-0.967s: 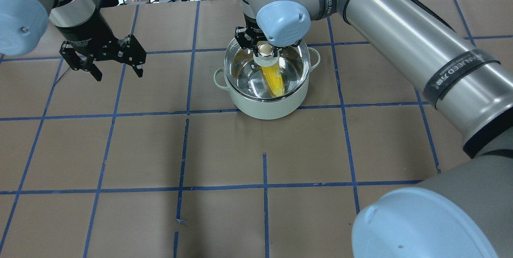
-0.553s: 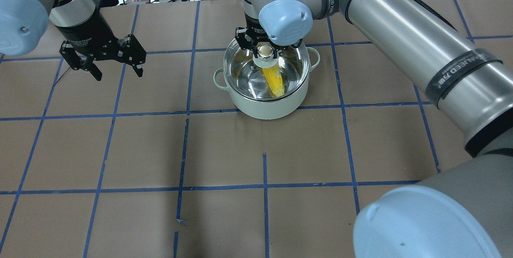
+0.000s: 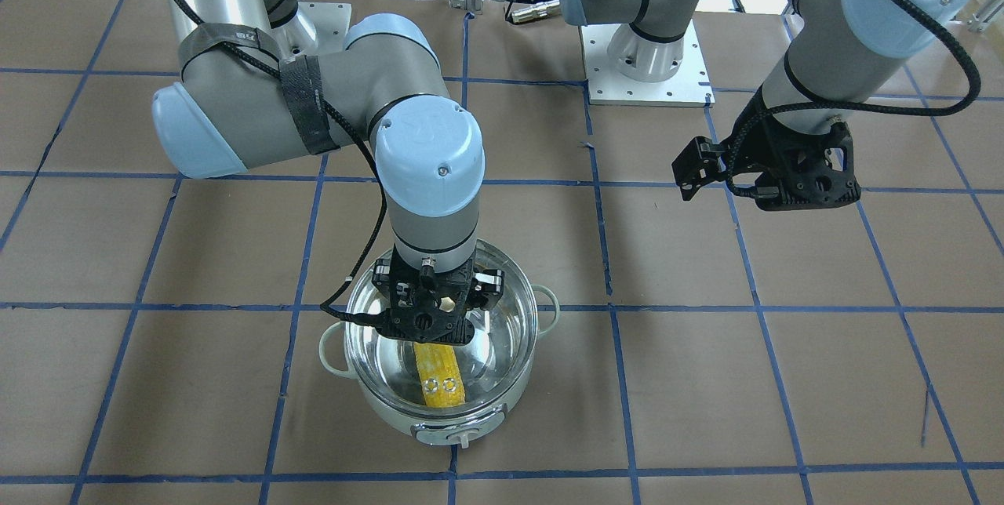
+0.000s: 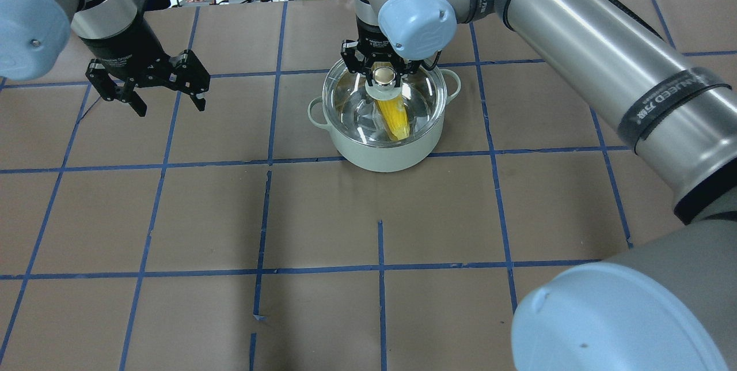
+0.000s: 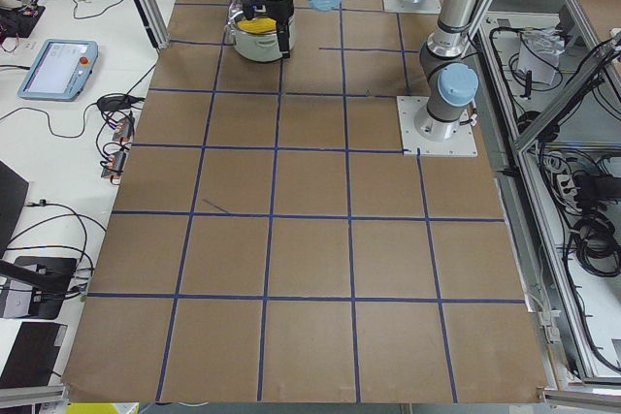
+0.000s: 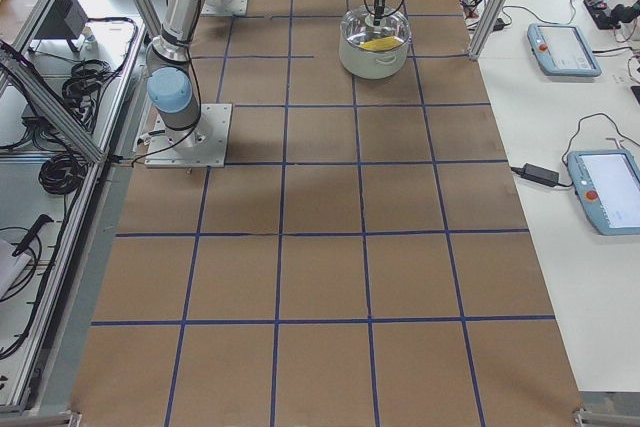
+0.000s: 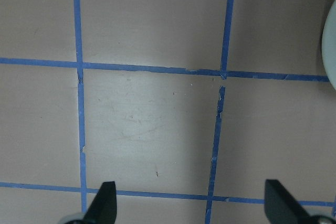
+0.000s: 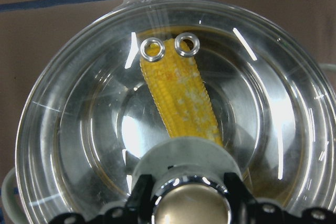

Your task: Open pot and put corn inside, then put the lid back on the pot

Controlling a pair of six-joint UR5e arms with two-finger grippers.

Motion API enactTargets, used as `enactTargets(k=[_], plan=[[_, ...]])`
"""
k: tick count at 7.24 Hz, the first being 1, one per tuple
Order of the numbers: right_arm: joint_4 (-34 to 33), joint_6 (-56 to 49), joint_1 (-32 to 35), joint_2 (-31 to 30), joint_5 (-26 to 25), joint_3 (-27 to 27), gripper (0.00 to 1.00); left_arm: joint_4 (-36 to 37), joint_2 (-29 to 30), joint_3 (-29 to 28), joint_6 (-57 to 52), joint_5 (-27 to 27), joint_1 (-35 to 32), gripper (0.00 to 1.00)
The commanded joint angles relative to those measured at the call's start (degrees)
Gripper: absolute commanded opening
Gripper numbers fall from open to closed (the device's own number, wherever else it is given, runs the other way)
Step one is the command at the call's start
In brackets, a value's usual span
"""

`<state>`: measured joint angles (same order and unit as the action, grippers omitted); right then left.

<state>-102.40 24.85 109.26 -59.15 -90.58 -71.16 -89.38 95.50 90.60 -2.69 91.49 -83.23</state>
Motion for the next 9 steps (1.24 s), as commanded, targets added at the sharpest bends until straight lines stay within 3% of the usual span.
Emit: enactTargets(k=[1,9], plan=[[0.37,0.02,-0.01,0.17,0.49,0.75,0.08,0.0,-0.05,-0.08,-0.04,0.0,0.0,1.0],[0.01,-0.68,-0.1,0.17,0.41,0.94,0.09,0.0,-0.05,0.1,0.22,0.0,-0.09,1.0]])
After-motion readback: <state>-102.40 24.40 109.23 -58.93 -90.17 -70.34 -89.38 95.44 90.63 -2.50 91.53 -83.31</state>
